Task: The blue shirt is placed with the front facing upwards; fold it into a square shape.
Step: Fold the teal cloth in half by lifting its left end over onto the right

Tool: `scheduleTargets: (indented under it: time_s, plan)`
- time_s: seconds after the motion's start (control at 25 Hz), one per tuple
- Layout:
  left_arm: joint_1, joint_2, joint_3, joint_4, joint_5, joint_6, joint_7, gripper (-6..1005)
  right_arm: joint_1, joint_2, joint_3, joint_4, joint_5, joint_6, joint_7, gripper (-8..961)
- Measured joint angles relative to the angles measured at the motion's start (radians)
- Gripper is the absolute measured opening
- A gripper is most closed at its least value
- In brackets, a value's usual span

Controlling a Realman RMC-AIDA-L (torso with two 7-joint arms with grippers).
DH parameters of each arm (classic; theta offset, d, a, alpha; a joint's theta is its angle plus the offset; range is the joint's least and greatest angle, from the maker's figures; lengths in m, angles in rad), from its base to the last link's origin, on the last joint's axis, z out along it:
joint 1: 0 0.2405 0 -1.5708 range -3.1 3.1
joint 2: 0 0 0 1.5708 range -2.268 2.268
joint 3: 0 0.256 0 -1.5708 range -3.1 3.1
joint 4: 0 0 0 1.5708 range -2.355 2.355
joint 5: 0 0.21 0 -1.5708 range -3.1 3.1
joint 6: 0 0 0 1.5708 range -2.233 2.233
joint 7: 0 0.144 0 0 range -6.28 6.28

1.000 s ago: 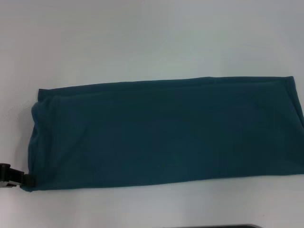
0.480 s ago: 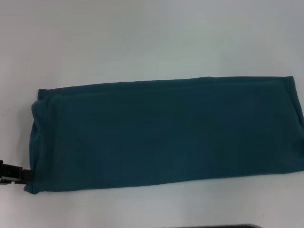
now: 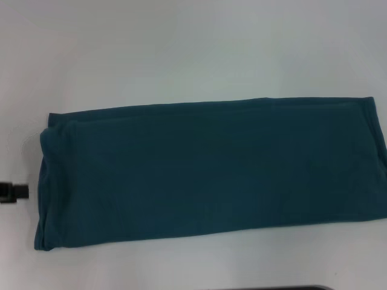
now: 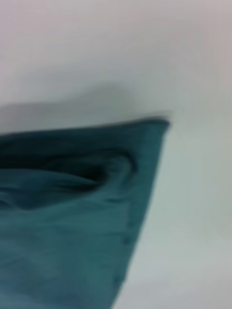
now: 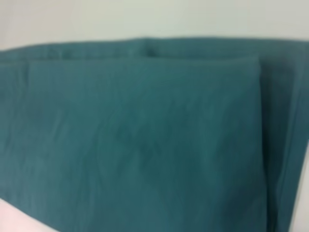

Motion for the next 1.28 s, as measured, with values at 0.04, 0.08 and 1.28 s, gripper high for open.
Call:
scheduleTargets:
  time_s: [0.04,0.08,1.28]
  plan:
    - [-0.005,0.005,-0.022,0.006,-0.014,0.000,0.007,311,0.000,-0.010,0.009,0.001,0.015,-0.005,-0.002,562]
    - [-0.010,0.009,-0.038,0.011,-0.026,0.001,0.012,327,-0.001,-0.019,0.022,0.003,0.034,-0.012,-0.003,585]
    - [-0.022,0.013,0.005,0.224,-0.427,0.020,0.385,638,0.045,-0.001,0.014,0.234,0.421,-0.047,-0.267,907]
